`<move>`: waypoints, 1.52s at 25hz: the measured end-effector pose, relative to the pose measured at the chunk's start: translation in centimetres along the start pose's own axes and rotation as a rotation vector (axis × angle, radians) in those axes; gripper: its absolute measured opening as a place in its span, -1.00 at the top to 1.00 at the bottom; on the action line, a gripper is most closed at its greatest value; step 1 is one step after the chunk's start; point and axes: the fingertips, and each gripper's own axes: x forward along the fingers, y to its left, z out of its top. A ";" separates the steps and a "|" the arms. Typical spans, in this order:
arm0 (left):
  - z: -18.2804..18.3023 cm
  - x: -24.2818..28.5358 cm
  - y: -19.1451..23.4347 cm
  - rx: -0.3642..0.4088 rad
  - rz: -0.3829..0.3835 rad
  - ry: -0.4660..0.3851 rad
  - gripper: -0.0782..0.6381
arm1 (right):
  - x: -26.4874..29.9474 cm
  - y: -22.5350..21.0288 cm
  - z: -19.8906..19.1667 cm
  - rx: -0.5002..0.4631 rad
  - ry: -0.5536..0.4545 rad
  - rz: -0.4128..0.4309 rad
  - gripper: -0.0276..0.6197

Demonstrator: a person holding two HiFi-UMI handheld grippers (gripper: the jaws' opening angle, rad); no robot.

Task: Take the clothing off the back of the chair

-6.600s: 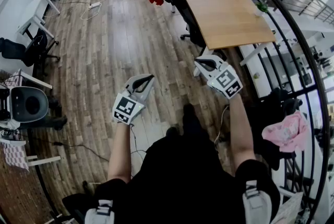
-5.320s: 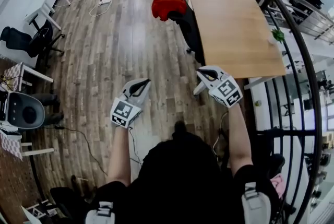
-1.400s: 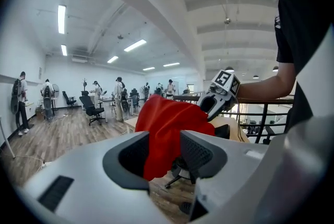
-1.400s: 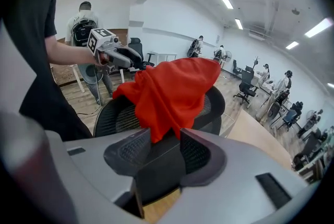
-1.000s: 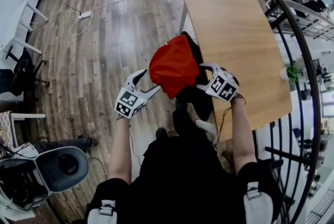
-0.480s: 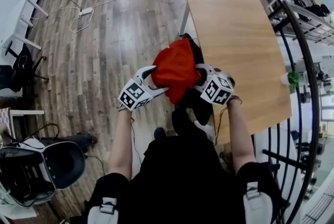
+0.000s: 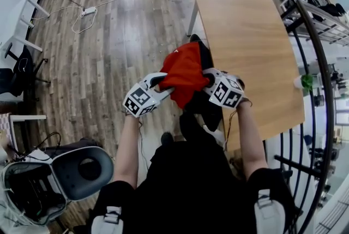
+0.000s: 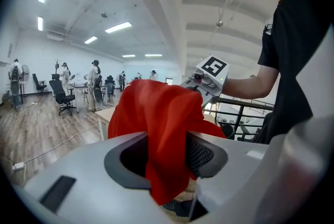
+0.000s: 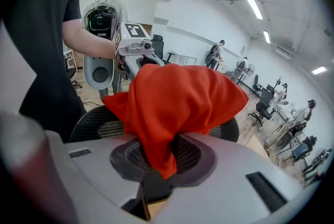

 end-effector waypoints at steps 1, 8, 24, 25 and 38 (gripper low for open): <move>0.0 -0.1 -0.1 0.004 0.009 0.000 0.30 | -0.1 0.1 0.1 -0.002 -0.002 0.003 0.70; 0.5 -0.9 -0.3 0.006 0.021 -0.014 0.39 | -0.1 0.3 1.6 -0.015 -0.005 -0.007 0.73; 2.5 -4.9 -1.9 0.014 0.061 -0.101 0.42 | -1.4 2.5 7.2 -0.065 -0.087 -0.057 0.73; 2.7 -5.3 -1.9 0.018 0.066 -0.103 0.42 | -1.4 2.7 7.6 -0.072 -0.091 -0.056 0.73; 1.1 -11.0 -3.8 0.023 0.146 -0.102 0.42 | 0.3 7.1 12.2 -0.157 -0.115 -0.013 0.74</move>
